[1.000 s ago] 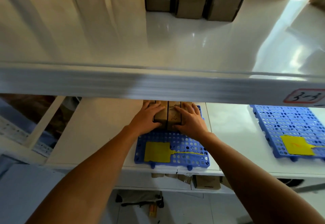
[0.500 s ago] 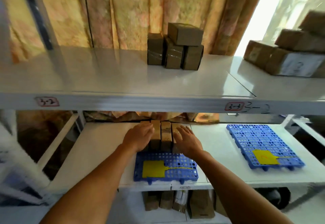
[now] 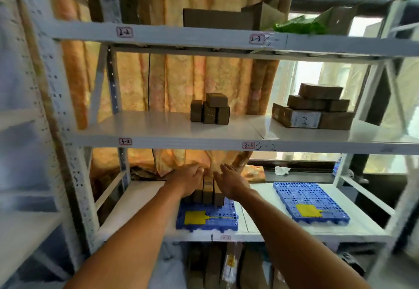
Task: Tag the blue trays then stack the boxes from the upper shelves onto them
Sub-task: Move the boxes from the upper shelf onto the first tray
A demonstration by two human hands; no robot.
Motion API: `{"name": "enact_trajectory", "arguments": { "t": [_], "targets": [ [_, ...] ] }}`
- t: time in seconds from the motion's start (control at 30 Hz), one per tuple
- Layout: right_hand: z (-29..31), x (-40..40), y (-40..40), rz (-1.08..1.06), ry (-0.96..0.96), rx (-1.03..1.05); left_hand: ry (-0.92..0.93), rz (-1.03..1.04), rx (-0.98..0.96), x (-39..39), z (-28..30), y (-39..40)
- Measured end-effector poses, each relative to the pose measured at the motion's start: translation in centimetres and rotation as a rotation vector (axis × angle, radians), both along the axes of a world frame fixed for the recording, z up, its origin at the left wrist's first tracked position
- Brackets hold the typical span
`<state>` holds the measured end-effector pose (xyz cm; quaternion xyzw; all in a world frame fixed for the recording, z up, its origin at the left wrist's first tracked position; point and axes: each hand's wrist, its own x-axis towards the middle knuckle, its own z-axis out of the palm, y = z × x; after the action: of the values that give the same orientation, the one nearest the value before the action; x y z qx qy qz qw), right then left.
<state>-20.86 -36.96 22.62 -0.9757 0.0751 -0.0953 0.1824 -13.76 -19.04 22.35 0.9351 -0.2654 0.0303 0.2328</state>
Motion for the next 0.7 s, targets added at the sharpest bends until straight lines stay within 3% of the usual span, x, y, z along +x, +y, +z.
{"name": "enact_trajectory", "arguments": {
  "t": [0.3,0.43,0.7],
  "targets": [
    [8.1,-1.5,1.9,0.024,-0.277,0.106,-0.099,0.072,-0.221,-2.6,8.1,1.4],
    [9.0,1.5,1.2,0.02,-0.33,0.128,-0.093,0.071,-0.275,0.8,9.5,0.9],
    [11.1,12.7,-1.3,-0.131,-0.475,-0.057,-0.003,0.08,-0.437,13.4,10.6,-2.0]
  ]
}}
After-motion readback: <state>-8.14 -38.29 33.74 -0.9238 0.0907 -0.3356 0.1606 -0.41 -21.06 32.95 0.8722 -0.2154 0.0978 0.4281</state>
